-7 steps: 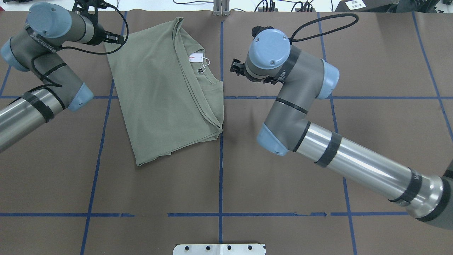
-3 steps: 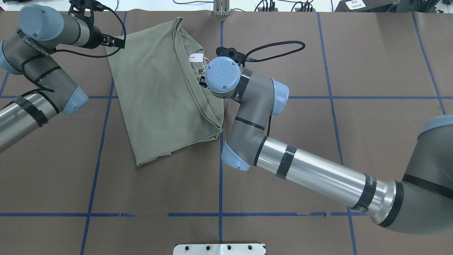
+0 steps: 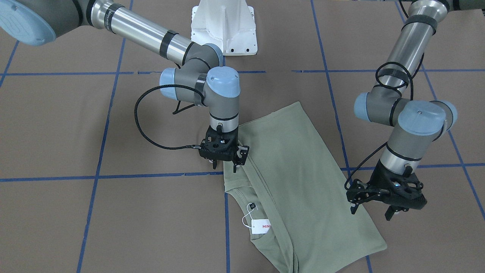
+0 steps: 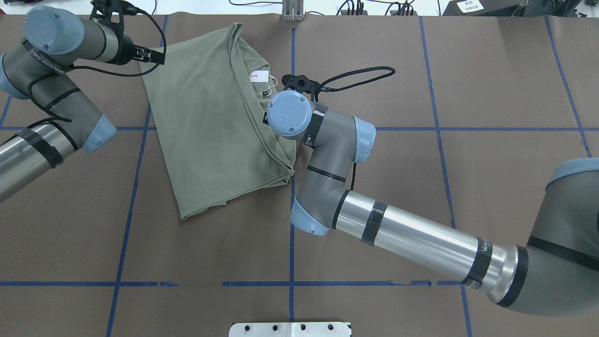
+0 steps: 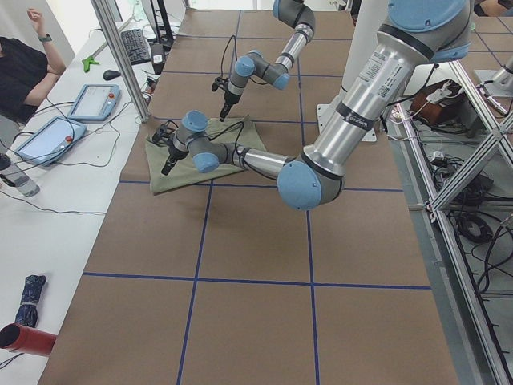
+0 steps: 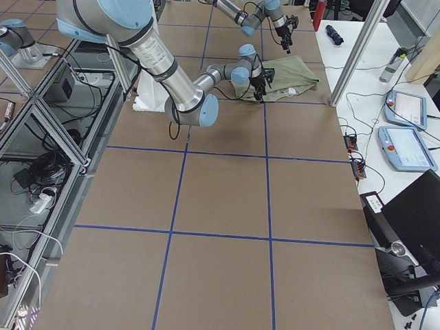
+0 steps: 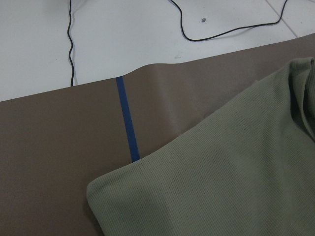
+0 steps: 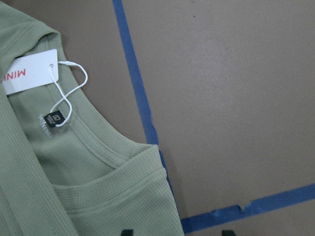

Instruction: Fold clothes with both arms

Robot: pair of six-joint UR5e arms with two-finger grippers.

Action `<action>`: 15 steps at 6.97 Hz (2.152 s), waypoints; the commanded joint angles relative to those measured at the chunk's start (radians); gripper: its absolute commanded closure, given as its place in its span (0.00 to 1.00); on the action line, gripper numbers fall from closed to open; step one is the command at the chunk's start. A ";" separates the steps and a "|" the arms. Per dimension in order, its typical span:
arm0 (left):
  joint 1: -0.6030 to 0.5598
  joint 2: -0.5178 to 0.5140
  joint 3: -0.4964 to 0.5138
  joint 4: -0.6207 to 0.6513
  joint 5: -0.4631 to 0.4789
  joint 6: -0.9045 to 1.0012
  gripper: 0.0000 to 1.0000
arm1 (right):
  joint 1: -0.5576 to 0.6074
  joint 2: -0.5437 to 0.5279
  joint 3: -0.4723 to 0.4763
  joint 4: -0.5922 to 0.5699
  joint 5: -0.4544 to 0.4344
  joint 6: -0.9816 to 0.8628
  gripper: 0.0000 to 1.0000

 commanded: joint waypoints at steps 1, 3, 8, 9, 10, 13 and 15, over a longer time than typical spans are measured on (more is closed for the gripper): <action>0.000 0.002 0.000 0.000 0.000 0.001 0.00 | -0.008 0.000 -0.002 0.000 -0.008 -0.001 0.39; 0.000 0.002 0.000 0.000 0.000 0.001 0.00 | -0.012 0.006 -0.002 0.000 -0.008 0.001 0.70; 0.000 0.002 0.000 -0.002 0.000 0.001 0.00 | -0.009 0.011 0.003 -0.001 -0.007 -0.012 1.00; 0.000 0.002 0.000 0.000 0.000 -0.001 0.00 | -0.008 0.011 0.004 -0.001 -0.007 -0.031 1.00; 0.002 0.002 0.000 0.000 0.000 -0.001 0.00 | -0.008 0.011 0.006 -0.001 -0.007 -0.033 0.65; 0.005 0.002 0.000 -0.002 0.000 -0.001 0.00 | -0.008 0.006 0.004 -0.001 -0.008 -0.030 0.58; 0.005 0.002 0.002 0.000 0.000 -0.001 0.00 | -0.008 0.000 0.003 -0.001 -0.008 -0.030 0.58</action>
